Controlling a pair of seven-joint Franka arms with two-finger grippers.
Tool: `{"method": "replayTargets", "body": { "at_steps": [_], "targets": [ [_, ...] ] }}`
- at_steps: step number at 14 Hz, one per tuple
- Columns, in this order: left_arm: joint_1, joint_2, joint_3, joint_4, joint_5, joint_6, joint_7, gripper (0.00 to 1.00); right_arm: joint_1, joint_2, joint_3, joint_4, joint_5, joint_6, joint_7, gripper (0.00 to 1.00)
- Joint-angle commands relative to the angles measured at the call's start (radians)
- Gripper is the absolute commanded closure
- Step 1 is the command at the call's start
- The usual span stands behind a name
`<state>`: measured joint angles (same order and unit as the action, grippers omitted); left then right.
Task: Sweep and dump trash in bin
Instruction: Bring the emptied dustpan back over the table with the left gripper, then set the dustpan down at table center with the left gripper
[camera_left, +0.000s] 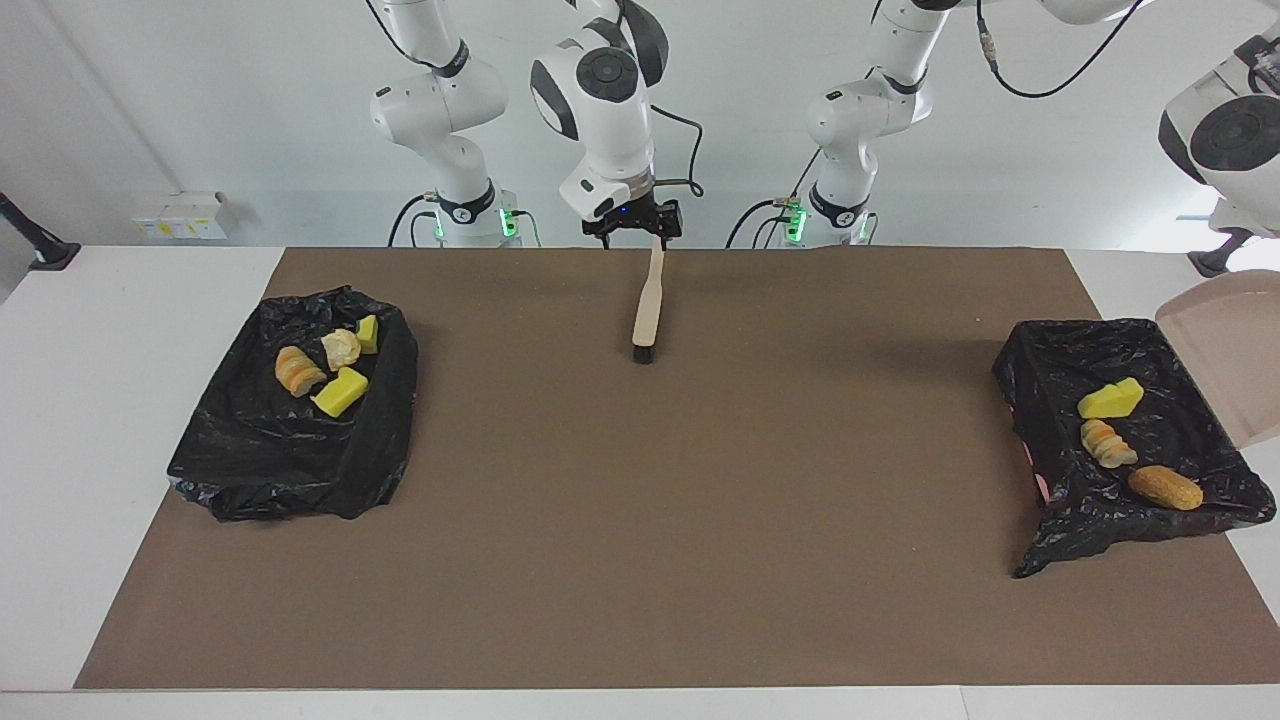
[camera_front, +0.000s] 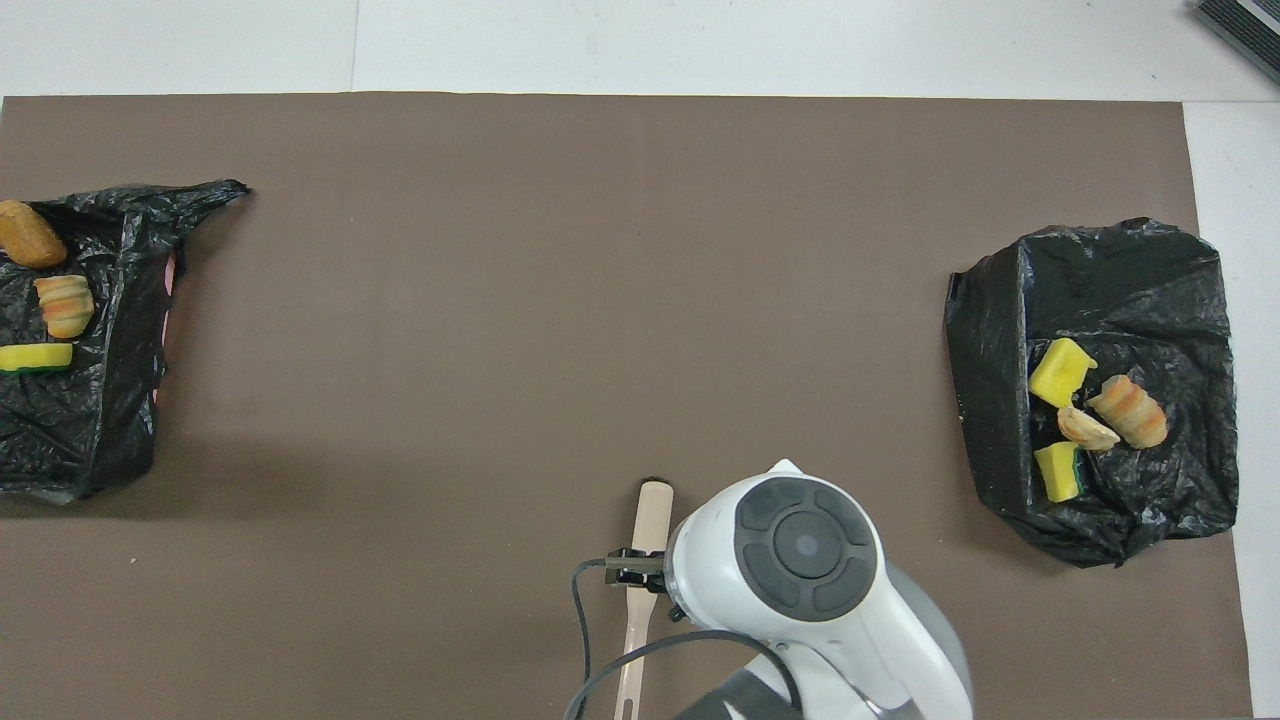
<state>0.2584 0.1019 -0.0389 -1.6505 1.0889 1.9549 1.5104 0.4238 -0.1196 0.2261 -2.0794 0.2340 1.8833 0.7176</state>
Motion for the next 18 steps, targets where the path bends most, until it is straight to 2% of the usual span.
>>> {"method": "replayTargets", "body": {
  "at_steps": [1,3,5,9,15,18],
  "targets": [
    [-0.092,-0.033,0.008,-0.029,-0.129,-0.115,-0.118,1.00,-0.074,-0.023,0.007,0.030,-0.019,-0.023,-0.023,0.00],
    [-0.145,-0.037,0.008,-0.031,-0.231,-0.169,-0.232,1.00,-0.138,-0.058,0.007,0.030,-0.019,-0.024,-0.062,0.00],
    [-0.175,-0.042,0.007,-0.035,-0.343,-0.201,-0.254,1.00,-0.215,-0.086,0.007,0.038,-0.019,-0.029,-0.121,0.00],
    [-0.195,-0.060,0.007,-0.060,-0.646,-0.232,-0.430,1.00,-0.330,-0.087,0.007,0.108,-0.019,-0.095,-0.199,0.00],
    [-0.350,-0.067,0.007,-0.052,-0.834,-0.381,-0.881,1.00,-0.367,-0.091,0.001,0.113,-0.036,-0.102,-0.271,0.00],
    [-0.454,-0.073,0.007,-0.051,-0.941,-0.396,-1.128,1.00,-0.375,-0.092,-0.004,0.113,-0.152,-0.099,-0.392,0.00]
  ]
}}
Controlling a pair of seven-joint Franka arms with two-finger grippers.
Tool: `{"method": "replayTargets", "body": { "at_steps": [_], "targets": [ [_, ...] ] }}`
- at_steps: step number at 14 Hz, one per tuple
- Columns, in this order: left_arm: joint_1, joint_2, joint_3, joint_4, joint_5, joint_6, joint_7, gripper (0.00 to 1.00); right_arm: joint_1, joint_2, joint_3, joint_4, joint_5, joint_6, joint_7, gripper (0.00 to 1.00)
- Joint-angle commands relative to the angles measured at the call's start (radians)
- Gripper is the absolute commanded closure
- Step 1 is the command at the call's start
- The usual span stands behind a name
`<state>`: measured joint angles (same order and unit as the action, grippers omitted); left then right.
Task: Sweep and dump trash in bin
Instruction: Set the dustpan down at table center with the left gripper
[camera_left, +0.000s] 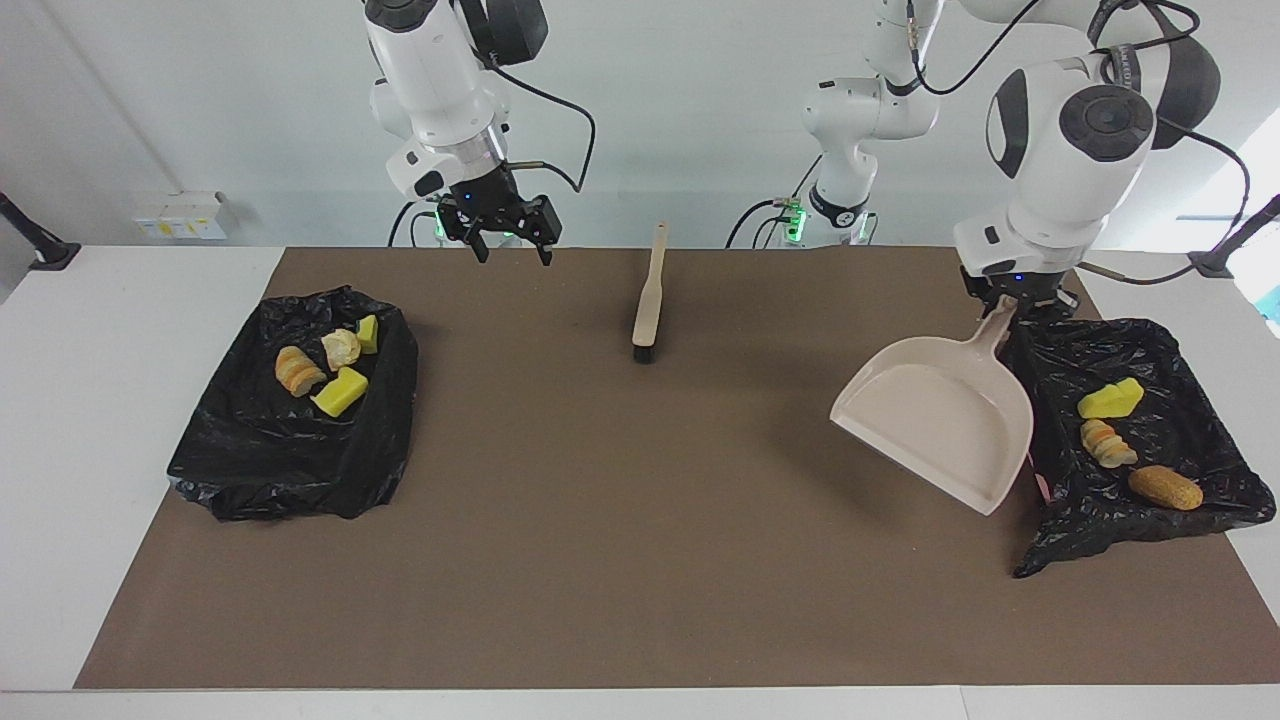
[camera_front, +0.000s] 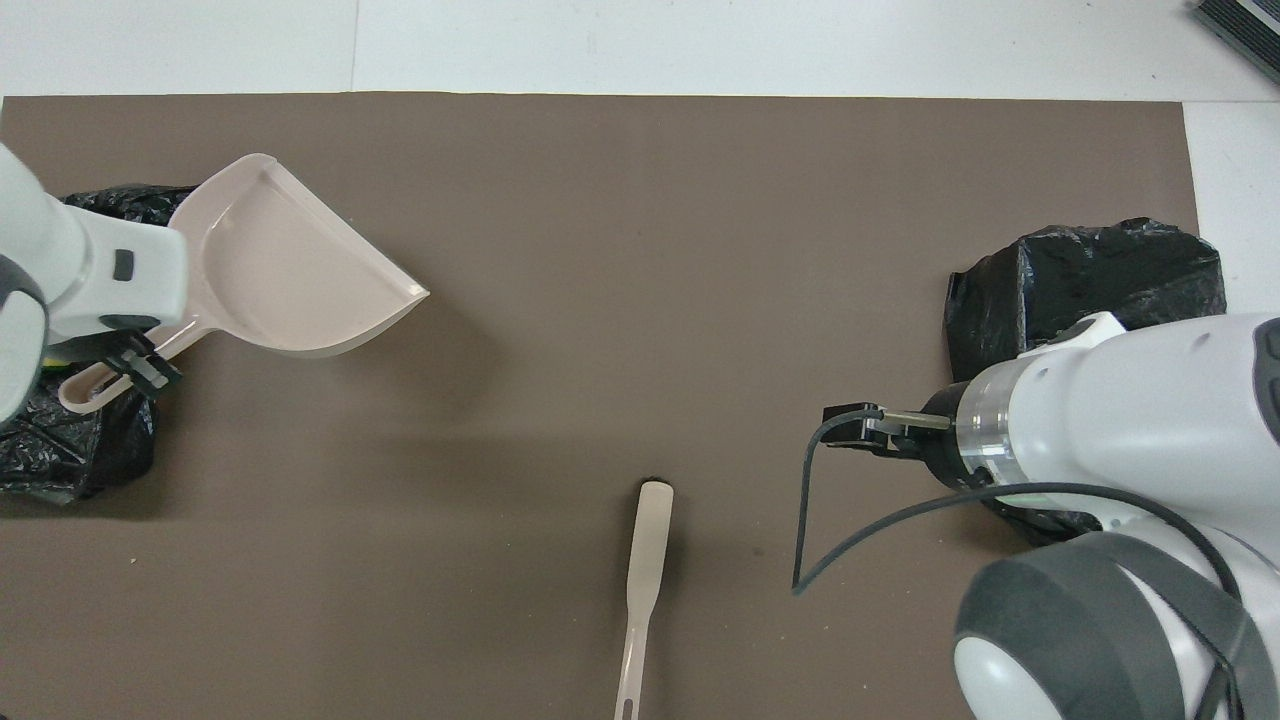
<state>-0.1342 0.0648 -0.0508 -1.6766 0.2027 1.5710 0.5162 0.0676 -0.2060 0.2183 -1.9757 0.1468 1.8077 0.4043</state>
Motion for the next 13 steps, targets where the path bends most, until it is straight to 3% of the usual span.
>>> {"method": "replayTargets", "body": {
  "at_steps": [1,4,7,11,13],
  "targets": [
    [-0.103,-0.037,0.019,-0.023,-0.084,-0.012,-0.219,1.00,-0.017,-0.006,0.004,0.009,-0.107,-0.024,-0.099,0.00],
    [-0.215,-0.019,0.017,-0.020,-0.149,0.021,-0.428,1.00,-0.017,-0.010,0.007,0.009,-0.190,-0.021,-0.122,0.00],
    [-0.292,0.021,0.017,-0.012,-0.221,0.083,-0.549,1.00,-0.041,-0.003,-0.013,0.038,-0.188,-0.024,-0.166,0.00],
    [-0.432,0.261,0.017,0.138,-0.226,0.150,-0.813,1.00,-0.107,0.007,-0.016,0.066,-0.165,-0.024,-0.214,0.00],
    [-0.467,0.303,0.017,0.150,-0.233,0.231,-0.904,1.00,-0.118,0.026,-0.022,0.096,-0.159,-0.030,-0.216,0.00]
  ]
}}
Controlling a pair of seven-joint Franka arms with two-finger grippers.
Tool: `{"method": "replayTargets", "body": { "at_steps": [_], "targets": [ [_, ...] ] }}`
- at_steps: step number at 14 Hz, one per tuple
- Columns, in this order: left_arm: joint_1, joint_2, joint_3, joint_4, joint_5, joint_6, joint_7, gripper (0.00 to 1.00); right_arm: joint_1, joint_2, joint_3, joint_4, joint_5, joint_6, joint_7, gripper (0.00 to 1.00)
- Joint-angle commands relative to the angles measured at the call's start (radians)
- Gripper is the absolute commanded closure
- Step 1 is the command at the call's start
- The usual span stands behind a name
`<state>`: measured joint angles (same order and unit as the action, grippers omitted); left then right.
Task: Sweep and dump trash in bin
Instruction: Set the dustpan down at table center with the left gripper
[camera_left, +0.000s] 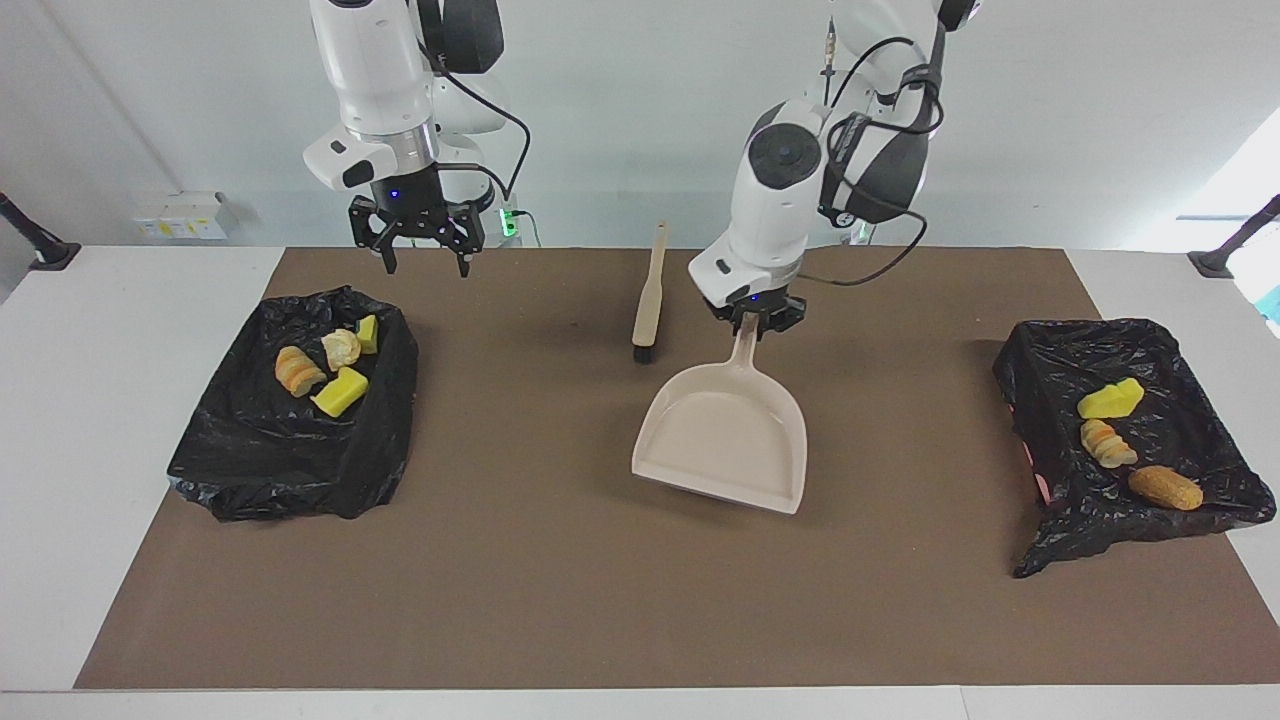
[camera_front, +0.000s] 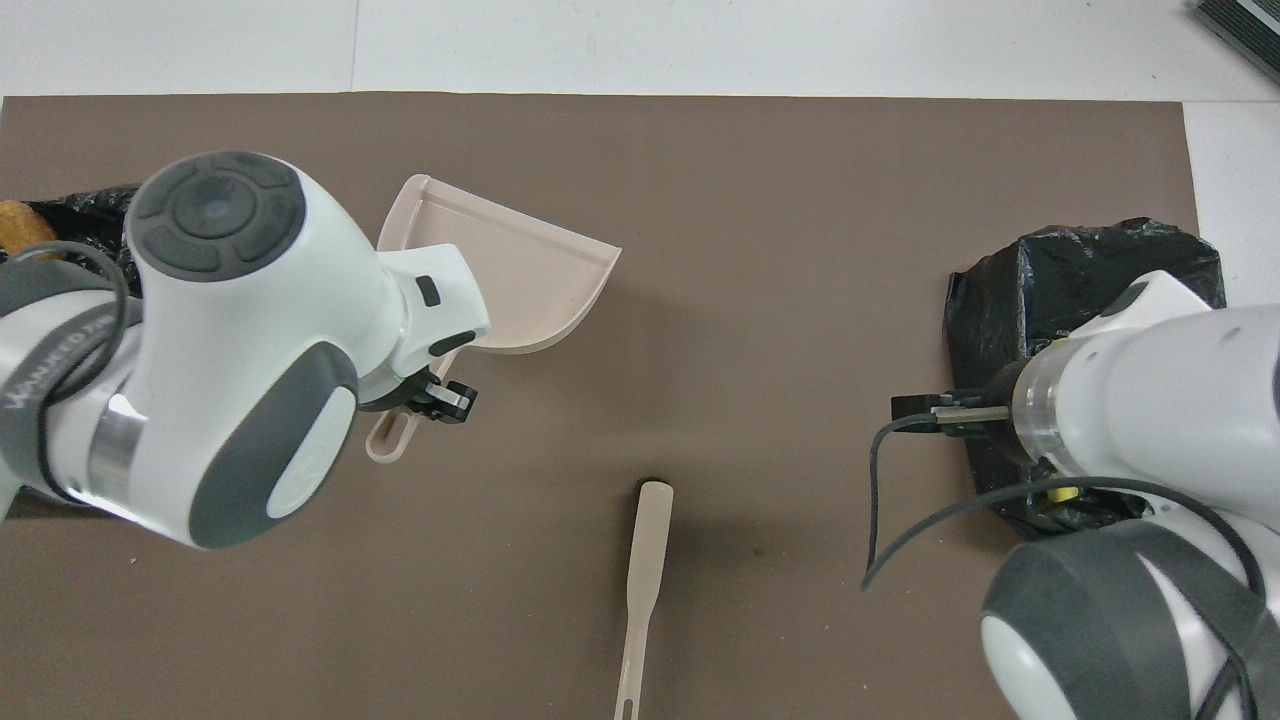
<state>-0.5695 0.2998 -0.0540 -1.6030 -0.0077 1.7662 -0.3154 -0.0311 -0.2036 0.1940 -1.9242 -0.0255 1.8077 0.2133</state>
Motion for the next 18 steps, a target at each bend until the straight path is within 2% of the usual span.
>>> {"method": "replayTargets", "body": {
  "at_steps": [1,4,6,8,11,12,13,14,15,18],
  "targets": [
    [-0.044,0.085,0.020,0.077,-0.041,0.062,-0.099,1.00,-0.023,0.039,-0.007,0.068,0.030,-0.040,-0.025,0.00],
    [-0.093,0.140,0.022,0.083,-0.048,0.111,-0.193,1.00,-0.035,0.133,-0.030,0.226,0.050,-0.152,-0.025,0.00],
    [-0.119,0.183,0.022,0.116,-0.043,0.113,-0.220,1.00,-0.046,0.171,-0.034,0.287,0.041,-0.163,-0.026,0.00],
    [-0.124,0.182,0.022,0.110,-0.038,0.151,-0.254,1.00,-0.046,0.182,-0.039,0.303,0.022,-0.160,-0.031,0.00],
    [-0.136,0.159,0.020,0.019,-0.040,0.273,-0.277,0.87,-0.070,0.181,-0.042,0.301,0.018,-0.159,-0.032,0.00],
    [-0.136,0.153,0.022,0.000,-0.040,0.297,-0.310,0.80,-0.084,0.178,-0.041,0.301,0.018,-0.160,-0.032,0.00],
    [-0.136,0.153,0.022,0.000,-0.040,0.295,-0.361,0.55,-0.087,0.177,-0.041,0.301,0.019,-0.159,-0.034,0.00],
    [-0.132,0.151,0.022,-0.005,-0.038,0.294,-0.361,0.07,-0.088,0.177,-0.042,0.301,0.022,-0.159,-0.034,0.00],
    [-0.130,0.151,0.023,-0.003,-0.040,0.280,-0.367,0.00,-0.092,0.176,-0.045,0.300,0.027,-0.162,-0.041,0.00],
    [-0.118,0.110,0.040,0.000,-0.040,0.262,-0.358,0.00,-0.099,0.176,-0.054,0.300,0.033,-0.159,-0.080,0.00]
  ]
}}
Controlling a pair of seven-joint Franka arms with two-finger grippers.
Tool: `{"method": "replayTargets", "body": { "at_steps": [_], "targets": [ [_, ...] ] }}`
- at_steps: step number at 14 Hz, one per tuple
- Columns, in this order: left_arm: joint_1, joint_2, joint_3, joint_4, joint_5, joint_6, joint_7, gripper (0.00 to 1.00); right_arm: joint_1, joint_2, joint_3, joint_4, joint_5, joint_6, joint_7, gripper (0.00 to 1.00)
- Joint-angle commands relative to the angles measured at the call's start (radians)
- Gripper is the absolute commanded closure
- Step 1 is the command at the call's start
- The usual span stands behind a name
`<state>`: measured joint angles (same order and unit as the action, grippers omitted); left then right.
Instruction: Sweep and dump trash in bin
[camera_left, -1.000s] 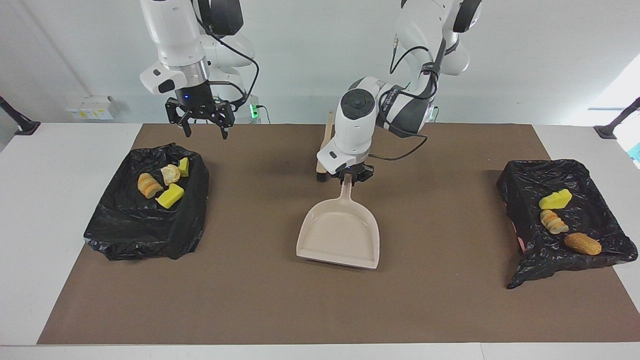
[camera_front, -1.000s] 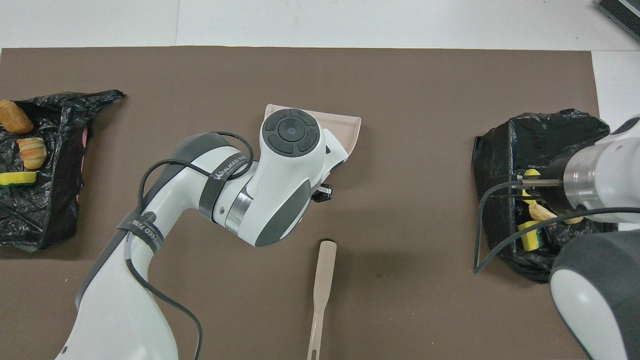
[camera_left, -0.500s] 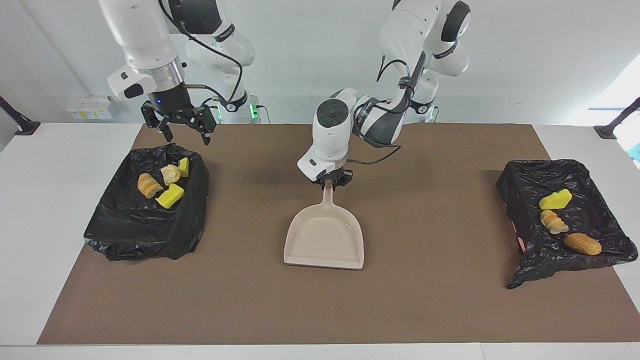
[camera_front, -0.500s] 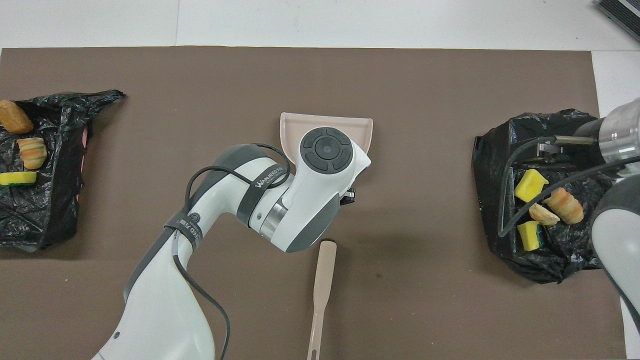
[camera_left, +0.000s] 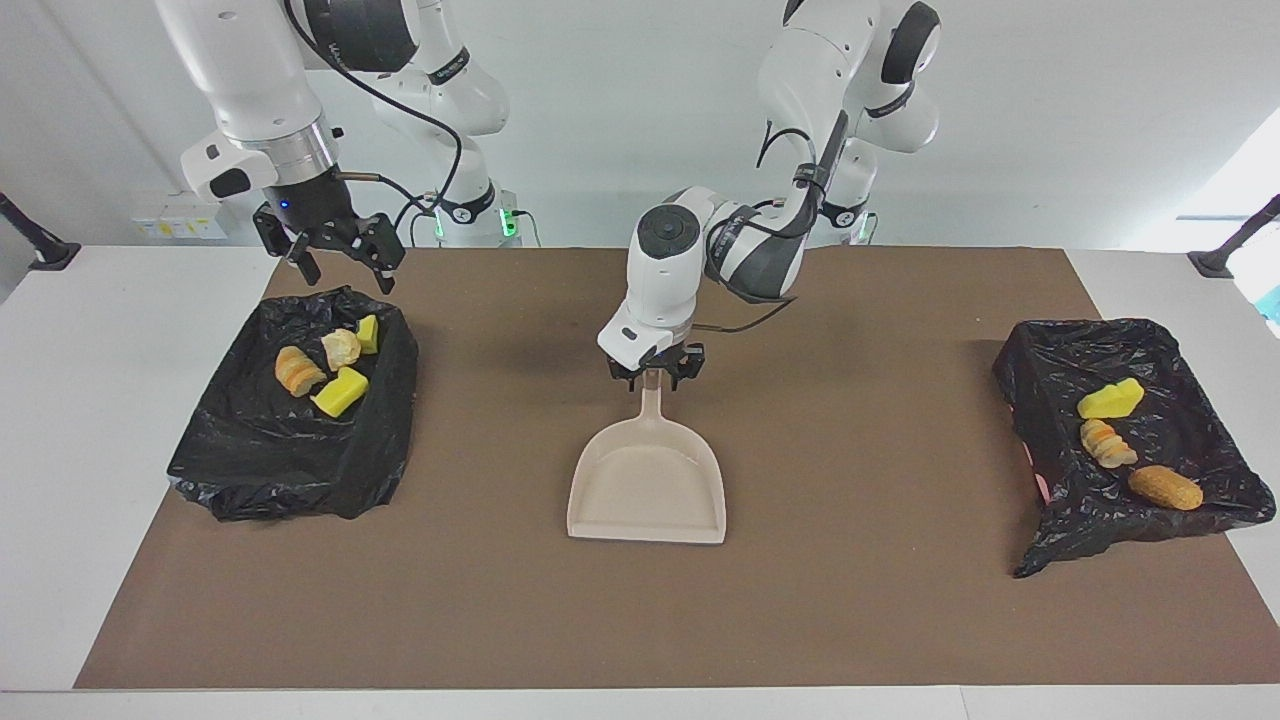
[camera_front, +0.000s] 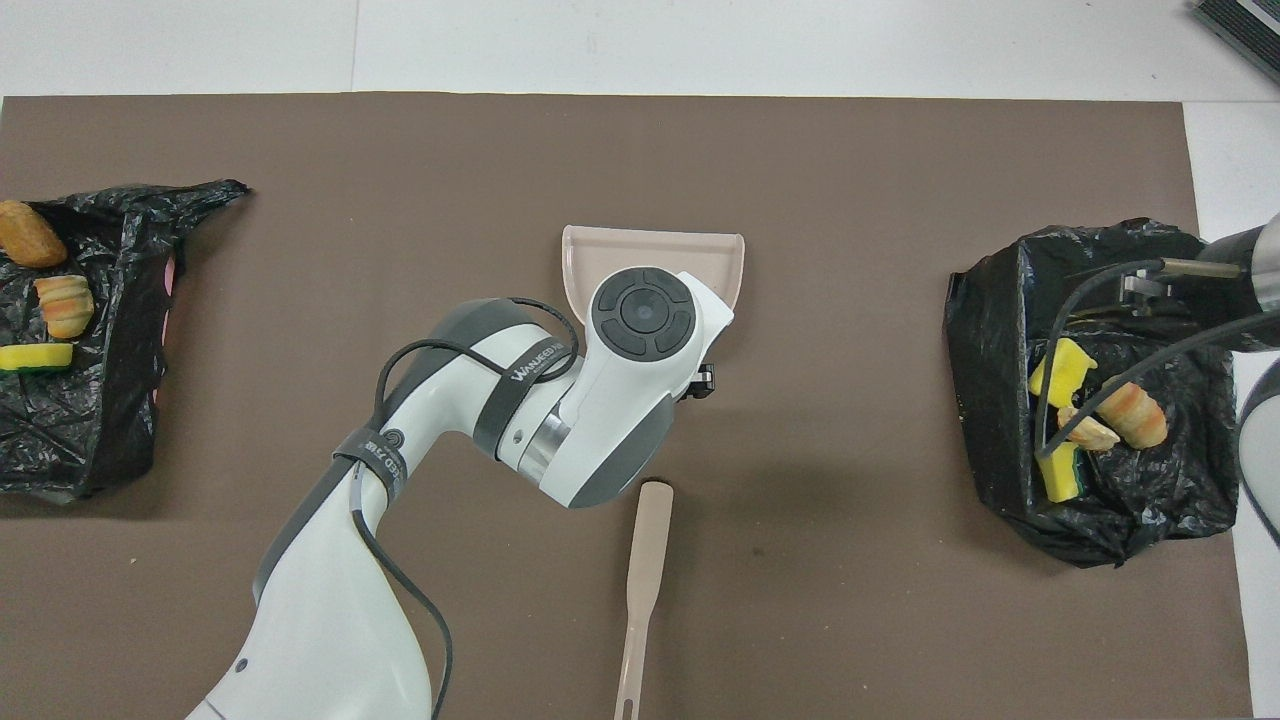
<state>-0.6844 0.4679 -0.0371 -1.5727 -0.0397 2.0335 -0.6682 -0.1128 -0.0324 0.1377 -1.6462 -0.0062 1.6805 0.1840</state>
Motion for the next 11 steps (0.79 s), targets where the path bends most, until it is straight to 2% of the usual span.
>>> {"method": "replayTargets", "body": {
  "at_steps": [1,4,5,7,8,11],
  "targets": [
    [-0.001,-0.080,0.046,-0.029,-0.006,-0.009,-0.001,0.00,-0.019,0.005,0.002,0.022,0.014,-0.033,-0.052,0.00],
    [0.069,-0.121,0.072,-0.007,-0.006,-0.051,0.041,0.00,-0.018,0.002,-0.001,0.017,0.017,-0.038,-0.054,0.00],
    [0.103,-0.135,0.072,-0.006,-0.008,-0.062,0.088,0.00,0.004,0.000,-0.024,0.017,0.014,-0.042,-0.054,0.00],
    [0.172,-0.181,0.072,-0.006,-0.014,-0.114,0.197,0.00,0.138,0.002,-0.166,0.019,-0.001,-0.044,-0.060,0.00],
    [0.202,-0.204,0.072,-0.006,-0.017,-0.133,0.250,0.00,0.168,0.003,-0.211,0.019,0.006,-0.044,-0.087,0.00],
    [0.302,-0.230,0.074,0.022,-0.016,-0.200,0.410,0.00,0.162,-0.010,-0.214,0.019,0.005,-0.088,-0.121,0.00]
  ]
}}
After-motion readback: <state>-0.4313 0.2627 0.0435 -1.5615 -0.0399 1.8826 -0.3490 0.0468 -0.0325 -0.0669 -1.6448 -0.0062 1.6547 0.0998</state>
